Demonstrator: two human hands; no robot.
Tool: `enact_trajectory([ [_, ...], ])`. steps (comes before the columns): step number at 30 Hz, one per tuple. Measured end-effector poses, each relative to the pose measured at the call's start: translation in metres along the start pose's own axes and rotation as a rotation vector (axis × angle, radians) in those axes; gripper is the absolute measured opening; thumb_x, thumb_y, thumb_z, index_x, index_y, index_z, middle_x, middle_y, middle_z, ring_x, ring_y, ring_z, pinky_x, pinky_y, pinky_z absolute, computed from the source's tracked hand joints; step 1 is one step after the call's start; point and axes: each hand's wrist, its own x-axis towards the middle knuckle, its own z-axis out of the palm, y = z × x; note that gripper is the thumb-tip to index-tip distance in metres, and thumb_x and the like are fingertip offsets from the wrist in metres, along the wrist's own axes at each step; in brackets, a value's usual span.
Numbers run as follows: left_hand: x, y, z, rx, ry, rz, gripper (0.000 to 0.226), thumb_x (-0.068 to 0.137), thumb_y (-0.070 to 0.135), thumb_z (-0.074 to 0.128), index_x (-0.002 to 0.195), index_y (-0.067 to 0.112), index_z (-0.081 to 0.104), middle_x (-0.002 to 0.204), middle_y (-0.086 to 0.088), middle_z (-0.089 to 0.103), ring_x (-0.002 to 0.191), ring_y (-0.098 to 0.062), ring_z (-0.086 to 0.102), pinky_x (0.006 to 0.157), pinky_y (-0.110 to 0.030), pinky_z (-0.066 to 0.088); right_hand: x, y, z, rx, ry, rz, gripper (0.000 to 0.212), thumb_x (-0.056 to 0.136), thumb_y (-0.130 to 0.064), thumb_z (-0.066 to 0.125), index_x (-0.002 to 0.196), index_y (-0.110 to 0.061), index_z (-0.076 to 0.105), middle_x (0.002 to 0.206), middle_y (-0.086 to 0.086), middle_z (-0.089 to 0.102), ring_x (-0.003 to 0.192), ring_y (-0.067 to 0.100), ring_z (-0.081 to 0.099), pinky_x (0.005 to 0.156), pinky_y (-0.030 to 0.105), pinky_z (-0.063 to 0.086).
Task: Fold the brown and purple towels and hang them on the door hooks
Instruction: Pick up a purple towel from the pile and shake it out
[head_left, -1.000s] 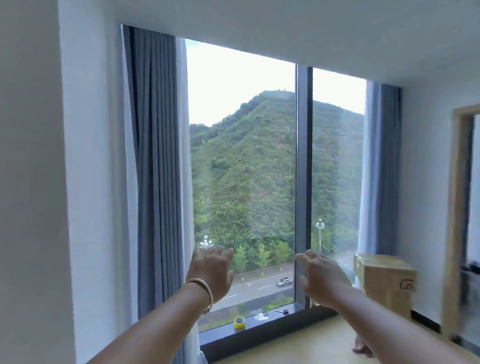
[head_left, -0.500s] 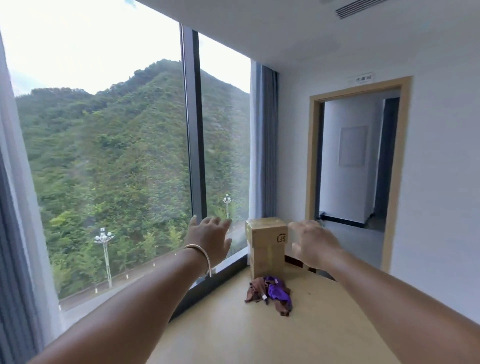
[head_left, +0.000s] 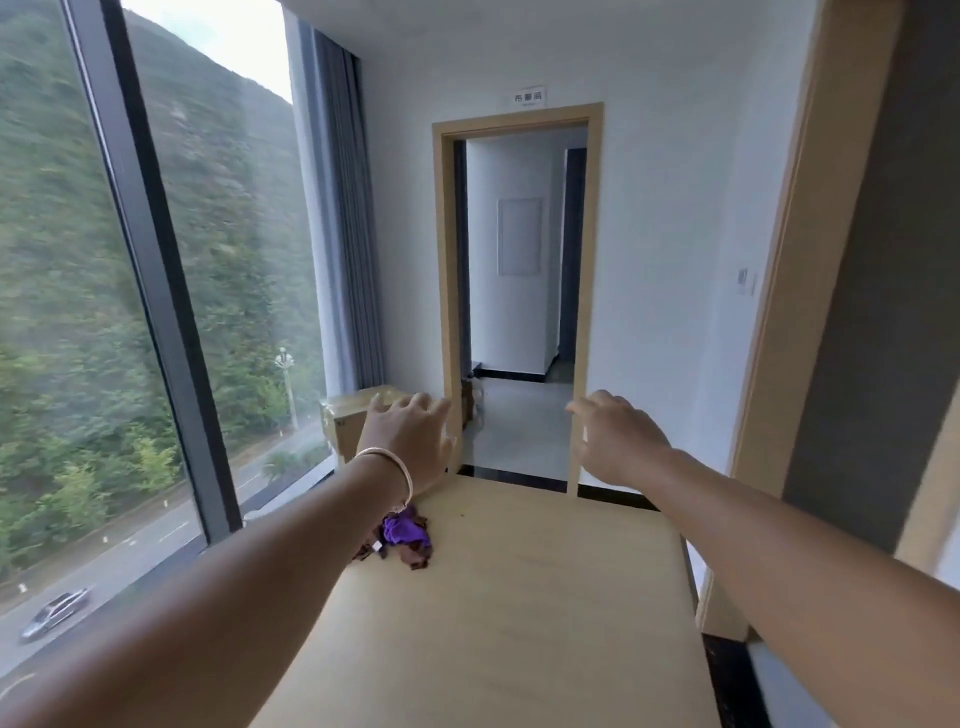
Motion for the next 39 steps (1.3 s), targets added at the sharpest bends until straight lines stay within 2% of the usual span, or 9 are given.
enact_trajectory([
  [5, 0.041, 0.023, 0.028, -0.035, 0.002, 0.081, 0.048, 0.095, 0.047, 0.04, 0.138, 0.026, 0.039, 0.134, 0.0, 0.053, 0.124, -0.021, 0.05, 0.109, -0.048, 0.03, 0.005, 0.033, 0.016, -0.027, -0.025, 0.103, 0.048, 0.094, -0.017, 0.041, 0.141, -0.021, 0.038, 0.143, 0.004, 0.039, 0.129, 0.024, 0.037, 0.101, 0.039, 0.038],
  [10, 0.092, 0.036, 0.056, -0.081, -0.007, 0.149, 0.048, 0.097, 0.047, 0.039, 0.14, 0.026, 0.036, 0.137, -0.002, 0.051, 0.126, -0.023, 0.048, 0.111, -0.05, 0.028, 0.033, 0.062, 0.023, -0.064, -0.037, 0.206, 0.052, 0.095, -0.022, 0.043, 0.146, -0.024, 0.032, 0.147, 0.001, 0.034, 0.133, 0.022, 0.033, 0.102, 0.037, 0.037],
  [20, 0.211, 0.014, 0.093, -0.147, 0.019, 0.223, 0.05, 0.097, 0.047, 0.037, 0.142, 0.026, 0.034, 0.142, -0.002, 0.046, 0.128, -0.022, 0.047, 0.112, -0.051, 0.026, 0.125, 0.08, 0.02, -0.123, -0.01, 0.333, 0.053, 0.095, -0.022, 0.042, 0.146, -0.024, 0.031, 0.148, 0.001, 0.033, 0.136, 0.022, 0.031, 0.098, 0.037, 0.039],
  [25, 0.252, 0.007, 0.116, -0.167, 0.014, 0.257, 0.051, 0.097, 0.047, 0.037, 0.144, 0.026, 0.032, 0.144, -0.001, 0.044, 0.132, -0.022, 0.043, 0.115, -0.052, 0.023, 0.162, 0.083, 0.035, -0.117, -0.008, 0.369, 0.054, 0.094, -0.022, 0.042, 0.146, -0.024, 0.03, 0.147, 0.0, 0.033, 0.135, 0.021, 0.031, 0.095, 0.035, 0.04],
  [29, 0.283, 0.013, 0.134, -0.161, 0.013, 0.288, 0.05, 0.098, 0.047, 0.036, 0.143, 0.026, 0.033, 0.143, -0.001, 0.046, 0.128, -0.022, 0.047, 0.113, -0.051, 0.025, 0.186, 0.093, 0.046, -0.132, -0.025, 0.388, 0.053, 0.095, -0.022, 0.042, 0.147, -0.024, 0.03, 0.147, 0.0, 0.033, 0.135, 0.021, 0.031, 0.095, 0.035, 0.039],
  [32, 0.311, 0.022, 0.148, -0.181, 0.0, 0.301, 0.05, 0.098, 0.046, 0.036, 0.144, 0.026, 0.031, 0.142, -0.002, 0.045, 0.129, -0.022, 0.045, 0.114, -0.052, 0.021, 0.207, 0.107, 0.051, -0.135, -0.018, 0.405, 0.053, 0.095, -0.021, 0.042, 0.147, -0.025, 0.03, 0.147, -0.001, 0.033, 0.134, 0.021, 0.031, 0.094, 0.034, 0.04],
  [39, 0.385, 0.052, 0.185, -0.193, -0.018, 0.322, 0.047, 0.097, 0.046, 0.037, 0.14, 0.025, 0.035, 0.138, -0.001, 0.048, 0.126, -0.022, 0.048, 0.113, -0.053, 0.024, 0.267, 0.161, 0.069, -0.124, -0.036, 0.418, 0.055, 0.094, -0.02, 0.042, 0.147, -0.026, 0.029, 0.148, -0.002, 0.032, 0.136, 0.02, 0.03, 0.096, 0.034, 0.041],
])
